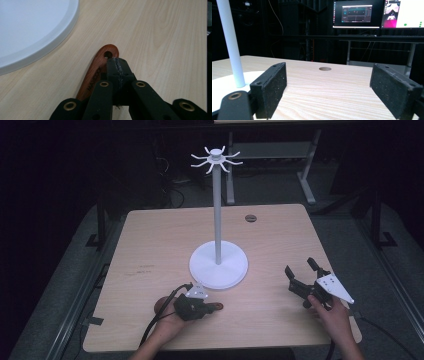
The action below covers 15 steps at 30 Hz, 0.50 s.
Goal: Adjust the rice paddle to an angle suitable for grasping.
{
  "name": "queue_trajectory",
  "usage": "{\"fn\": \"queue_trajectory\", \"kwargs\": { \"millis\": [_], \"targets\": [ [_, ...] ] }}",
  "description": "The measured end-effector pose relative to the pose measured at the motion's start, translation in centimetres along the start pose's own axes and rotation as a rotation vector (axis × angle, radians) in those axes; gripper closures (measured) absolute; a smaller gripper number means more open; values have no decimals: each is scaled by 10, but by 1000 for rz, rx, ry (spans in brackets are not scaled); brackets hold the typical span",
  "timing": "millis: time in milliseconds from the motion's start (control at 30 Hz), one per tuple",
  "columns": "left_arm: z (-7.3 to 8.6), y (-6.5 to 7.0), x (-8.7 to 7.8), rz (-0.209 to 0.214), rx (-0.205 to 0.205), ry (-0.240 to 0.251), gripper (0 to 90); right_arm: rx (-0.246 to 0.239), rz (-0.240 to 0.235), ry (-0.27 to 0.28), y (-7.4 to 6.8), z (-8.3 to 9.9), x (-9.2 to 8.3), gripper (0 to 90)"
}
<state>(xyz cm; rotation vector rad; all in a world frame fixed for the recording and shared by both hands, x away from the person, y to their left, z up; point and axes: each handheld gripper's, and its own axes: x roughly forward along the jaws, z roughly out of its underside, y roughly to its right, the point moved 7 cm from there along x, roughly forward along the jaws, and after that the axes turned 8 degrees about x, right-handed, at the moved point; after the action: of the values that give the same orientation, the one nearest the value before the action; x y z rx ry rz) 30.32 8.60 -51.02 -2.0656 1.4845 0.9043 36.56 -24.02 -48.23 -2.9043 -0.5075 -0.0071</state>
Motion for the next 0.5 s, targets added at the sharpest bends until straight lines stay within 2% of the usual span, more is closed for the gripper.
{"fn": "queue_trajectory", "kwargs": {
  "millis": [67, 167, 233, 333, 500],
  "targets": [
    [0, -2, 0, -3, -7, 4, 900, 0, 0, 0, 0, 0, 0, 133],
    [2, -3, 0, -5, 1, -19, 900, 0, -1, -1, 0, 0, 0, 133],
    [2, -5, 0, -27, -4, -23, 900, 1, 0, 0, 0, 0, 0, 133],
    [3, -7, 0, -29, -5, -32, 900, -1, -1, -1, 0, 0, 0, 133],
    [5, -13, -3, -56, -18, -26, 900, 1, 0, -2, 0, 0, 0, 133]
  ]
}}
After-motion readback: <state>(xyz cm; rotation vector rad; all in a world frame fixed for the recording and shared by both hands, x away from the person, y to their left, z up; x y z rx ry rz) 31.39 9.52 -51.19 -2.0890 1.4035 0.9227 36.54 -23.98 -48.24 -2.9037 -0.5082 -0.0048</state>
